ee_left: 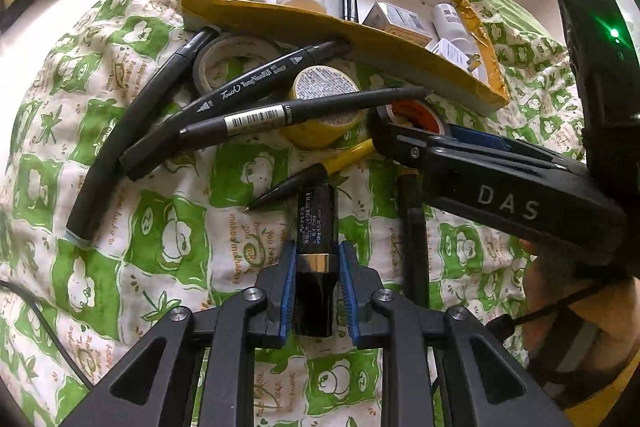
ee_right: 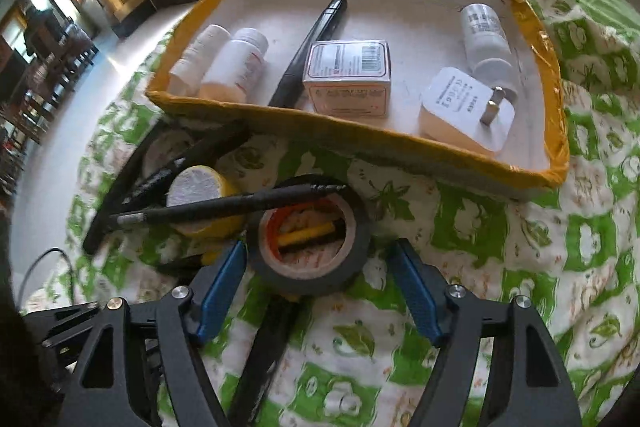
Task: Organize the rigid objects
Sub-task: 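Grasp the black cosmetic tube with the left tool while the right tool grasps the black tape roll, then lift the tube with the left tool while the right tool lifts the tape roll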
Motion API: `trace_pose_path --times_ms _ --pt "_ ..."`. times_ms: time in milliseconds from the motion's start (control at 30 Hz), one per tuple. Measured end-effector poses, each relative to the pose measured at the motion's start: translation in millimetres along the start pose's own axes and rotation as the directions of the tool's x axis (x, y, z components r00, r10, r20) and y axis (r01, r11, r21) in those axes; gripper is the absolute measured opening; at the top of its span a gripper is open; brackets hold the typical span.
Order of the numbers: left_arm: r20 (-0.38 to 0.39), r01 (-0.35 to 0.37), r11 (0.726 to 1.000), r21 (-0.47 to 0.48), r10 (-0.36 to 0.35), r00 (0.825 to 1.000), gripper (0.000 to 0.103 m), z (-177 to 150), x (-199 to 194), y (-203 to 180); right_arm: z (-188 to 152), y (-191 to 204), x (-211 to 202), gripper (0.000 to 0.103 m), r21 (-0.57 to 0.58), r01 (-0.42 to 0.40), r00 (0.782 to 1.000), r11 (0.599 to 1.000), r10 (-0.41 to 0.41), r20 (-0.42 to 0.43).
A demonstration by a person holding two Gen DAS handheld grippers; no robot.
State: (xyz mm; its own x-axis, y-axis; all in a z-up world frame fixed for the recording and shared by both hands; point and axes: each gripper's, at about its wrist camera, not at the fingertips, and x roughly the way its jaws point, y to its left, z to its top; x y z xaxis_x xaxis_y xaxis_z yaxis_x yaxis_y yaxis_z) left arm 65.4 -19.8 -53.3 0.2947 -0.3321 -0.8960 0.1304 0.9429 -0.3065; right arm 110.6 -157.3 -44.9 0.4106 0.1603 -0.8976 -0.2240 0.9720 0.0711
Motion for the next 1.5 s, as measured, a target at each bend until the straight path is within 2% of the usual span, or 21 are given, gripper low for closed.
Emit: trace_pose_path --times_ms 67,167,367,533,867,1033,1500 --pt "0.000 0.004 1.000 -0.004 -0.004 1.000 0.020 1 0 1 0 3 -3 0.061 -0.023 0.006 1.000 1.000 -0.005 0.016" --pt "0.001 0.007 1.000 -0.005 -0.007 1.000 0.020 1 1 1 -4 5 -8 0.061 -0.031 0.017 1.000 0.999 -0.017 0.009" --pt "0.000 0.008 1.000 -0.004 -0.008 1.000 0.021 2 2 1 -21 -17 -24 0.061 0.094 -0.021 0.999 0.995 0.025 -0.038" --pt "0.005 0.004 1.000 0.003 -0.004 1.000 0.021 1 1 1 -30 -26 -38 0.061 0.132 -0.023 0.999 0.991 0.026 -0.027" --pt "-0.005 -0.019 1.000 0.020 0.019 1.000 0.020 5 12 -3 -32 -31 -40 0.061 0.144 -0.017 1.000 0.989 0.020 -0.016" --pt "0.019 -0.017 0.999 0.033 0.017 1.000 0.018 5 10 -6 -30 -30 -40 0.061 0.145 -0.020 1.000 0.989 0.021 -0.005" --pt "0.085 -0.016 0.998 0.057 0.011 0.996 0.017 3 -5 -10 -29 -31 -49 0.061 0.144 -0.024 1.000 0.989 0.022 0.017"
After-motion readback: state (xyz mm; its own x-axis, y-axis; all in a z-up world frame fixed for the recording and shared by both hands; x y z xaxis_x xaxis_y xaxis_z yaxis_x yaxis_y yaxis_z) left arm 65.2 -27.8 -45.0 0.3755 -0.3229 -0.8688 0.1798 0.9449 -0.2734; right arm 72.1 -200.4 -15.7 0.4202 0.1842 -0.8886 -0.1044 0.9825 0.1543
